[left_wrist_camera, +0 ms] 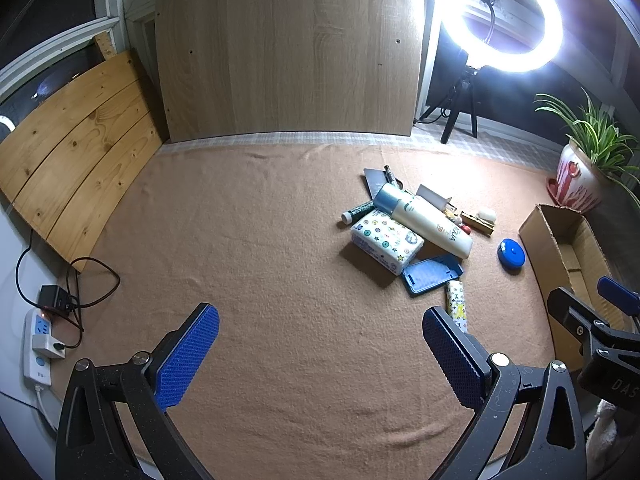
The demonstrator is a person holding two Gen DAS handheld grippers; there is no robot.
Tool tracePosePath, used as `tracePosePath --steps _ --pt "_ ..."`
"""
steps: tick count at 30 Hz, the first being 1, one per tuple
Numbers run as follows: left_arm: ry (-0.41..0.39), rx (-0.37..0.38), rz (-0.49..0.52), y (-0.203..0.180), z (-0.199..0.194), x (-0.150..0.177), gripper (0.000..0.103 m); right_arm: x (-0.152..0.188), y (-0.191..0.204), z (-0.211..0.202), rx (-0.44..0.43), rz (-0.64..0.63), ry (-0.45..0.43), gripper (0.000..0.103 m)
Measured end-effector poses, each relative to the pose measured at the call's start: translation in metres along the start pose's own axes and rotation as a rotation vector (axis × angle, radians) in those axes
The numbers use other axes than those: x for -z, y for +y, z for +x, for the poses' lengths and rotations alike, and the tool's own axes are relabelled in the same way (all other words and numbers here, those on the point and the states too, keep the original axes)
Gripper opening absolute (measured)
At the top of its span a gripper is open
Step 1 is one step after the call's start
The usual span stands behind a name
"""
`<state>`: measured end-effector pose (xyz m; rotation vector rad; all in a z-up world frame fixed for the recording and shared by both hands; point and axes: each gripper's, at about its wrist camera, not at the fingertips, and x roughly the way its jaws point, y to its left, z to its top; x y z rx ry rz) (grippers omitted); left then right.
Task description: Organize objects
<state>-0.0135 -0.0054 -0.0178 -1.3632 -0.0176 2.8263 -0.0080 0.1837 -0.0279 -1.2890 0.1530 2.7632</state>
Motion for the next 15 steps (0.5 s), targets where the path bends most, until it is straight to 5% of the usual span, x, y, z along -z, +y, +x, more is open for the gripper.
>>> tracePosePath --steps 15 --pt "0.002 -0.002 0.000 -0.0033 0.0020 0.0004 0.103 0.0011 0.0010 0.0044 -0.004 0.005 0.009 0.102"
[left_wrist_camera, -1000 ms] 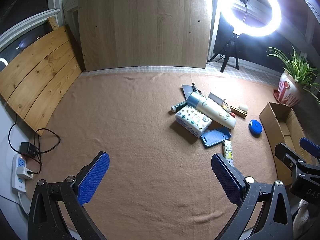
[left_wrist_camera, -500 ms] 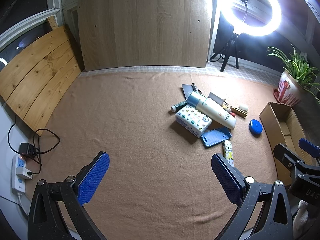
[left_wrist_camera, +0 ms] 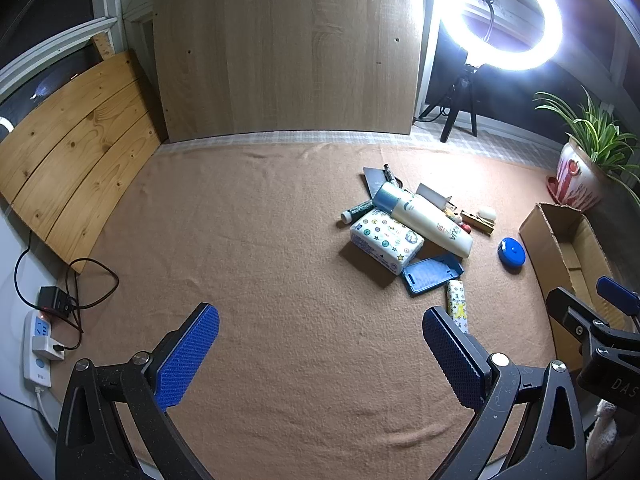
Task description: Organize objects
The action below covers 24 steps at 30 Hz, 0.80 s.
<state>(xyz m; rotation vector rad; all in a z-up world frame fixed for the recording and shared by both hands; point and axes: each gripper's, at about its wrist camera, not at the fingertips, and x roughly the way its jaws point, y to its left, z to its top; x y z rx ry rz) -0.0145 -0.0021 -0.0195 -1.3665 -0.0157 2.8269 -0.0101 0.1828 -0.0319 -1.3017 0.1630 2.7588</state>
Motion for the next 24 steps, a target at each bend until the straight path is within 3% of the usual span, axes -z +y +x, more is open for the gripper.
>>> tracePosePath --steps 24 --pt "0.027 -0.005 0.008 -0.001 0.027 -0.007 0.103 -0.018 -0.014 0.045 -0.096 0.025 0.082 0.102"
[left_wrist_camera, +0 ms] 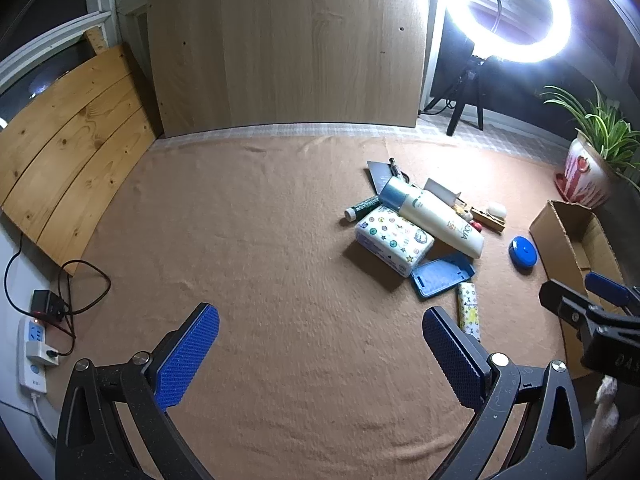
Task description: Organize objects
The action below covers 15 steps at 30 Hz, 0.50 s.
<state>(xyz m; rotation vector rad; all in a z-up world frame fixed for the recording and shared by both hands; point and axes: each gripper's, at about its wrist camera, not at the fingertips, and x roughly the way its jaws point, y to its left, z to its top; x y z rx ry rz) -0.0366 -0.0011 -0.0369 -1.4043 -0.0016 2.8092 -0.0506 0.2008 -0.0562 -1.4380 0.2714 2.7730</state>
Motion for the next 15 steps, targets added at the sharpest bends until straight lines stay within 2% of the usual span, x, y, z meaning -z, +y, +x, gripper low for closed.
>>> tracePosePath --steps 3,9,12,14,15 --pt "0.003 -0.003 -0.002 0.001 0.004 -0.003 0.103 -0.012 -0.003 0.011 -0.031 0.004 0.011 0.101" --pt "0.013 -0.016 -0.017 0.007 0.013 -0.007 0.103 -0.042 0.000 0.035 -0.083 -0.019 0.037 0.086" --pt "0.018 -0.026 -0.033 0.014 0.016 -0.005 0.103 -0.058 0.004 0.052 -0.108 -0.031 0.056 0.076" --pt "0.024 -0.036 -0.047 0.020 0.016 -0.002 0.103 -0.068 0.008 0.065 -0.130 -0.034 0.084 0.063" --pt "0.027 -0.041 -0.055 0.024 0.017 0.000 0.103 -0.072 0.009 0.072 -0.146 -0.028 0.105 0.061"
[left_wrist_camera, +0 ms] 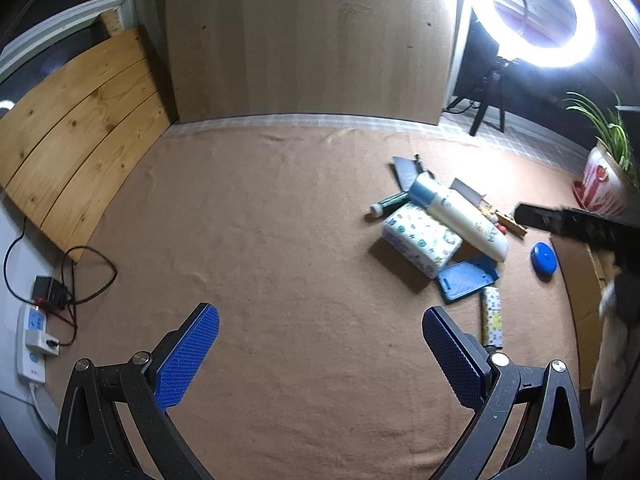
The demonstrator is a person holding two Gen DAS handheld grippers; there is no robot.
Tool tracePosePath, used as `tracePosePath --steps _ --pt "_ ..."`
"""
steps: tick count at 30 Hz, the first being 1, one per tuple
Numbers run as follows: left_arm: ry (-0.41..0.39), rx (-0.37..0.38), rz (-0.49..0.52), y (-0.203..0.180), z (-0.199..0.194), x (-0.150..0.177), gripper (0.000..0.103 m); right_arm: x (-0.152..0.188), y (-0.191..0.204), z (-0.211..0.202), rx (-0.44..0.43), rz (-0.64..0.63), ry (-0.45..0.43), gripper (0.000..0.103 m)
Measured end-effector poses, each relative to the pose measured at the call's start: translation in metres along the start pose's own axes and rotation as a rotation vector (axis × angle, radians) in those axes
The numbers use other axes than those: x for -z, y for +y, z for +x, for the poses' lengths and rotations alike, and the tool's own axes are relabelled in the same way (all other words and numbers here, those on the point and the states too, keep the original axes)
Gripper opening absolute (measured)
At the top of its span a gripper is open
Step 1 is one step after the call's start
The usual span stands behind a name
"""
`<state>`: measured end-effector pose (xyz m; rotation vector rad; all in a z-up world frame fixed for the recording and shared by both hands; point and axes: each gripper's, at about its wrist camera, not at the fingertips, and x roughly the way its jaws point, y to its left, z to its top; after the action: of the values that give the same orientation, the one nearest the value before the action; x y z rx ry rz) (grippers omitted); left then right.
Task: Organize objects
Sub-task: 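Lower the right tool onto the white AQUA sunscreen bottle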
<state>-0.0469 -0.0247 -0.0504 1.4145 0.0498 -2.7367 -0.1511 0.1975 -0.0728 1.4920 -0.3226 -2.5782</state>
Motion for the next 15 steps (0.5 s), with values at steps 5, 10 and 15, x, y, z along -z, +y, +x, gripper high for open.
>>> tracePosePath --steps 5,10,15 --pt "0.006 -0.041 -0.050 0.024 -0.003 0.010 0.103 -0.025 0.000 0.031 -0.107 0.069 0.078 0.058" --pt "0.010 -0.090 -0.109 0.053 -0.011 0.022 0.103 -0.047 0.002 0.058 -0.121 0.075 0.114 0.058" --pt "0.013 -0.139 -0.163 0.081 -0.019 0.034 0.103 -0.062 0.000 0.085 -0.138 0.076 0.173 0.058"
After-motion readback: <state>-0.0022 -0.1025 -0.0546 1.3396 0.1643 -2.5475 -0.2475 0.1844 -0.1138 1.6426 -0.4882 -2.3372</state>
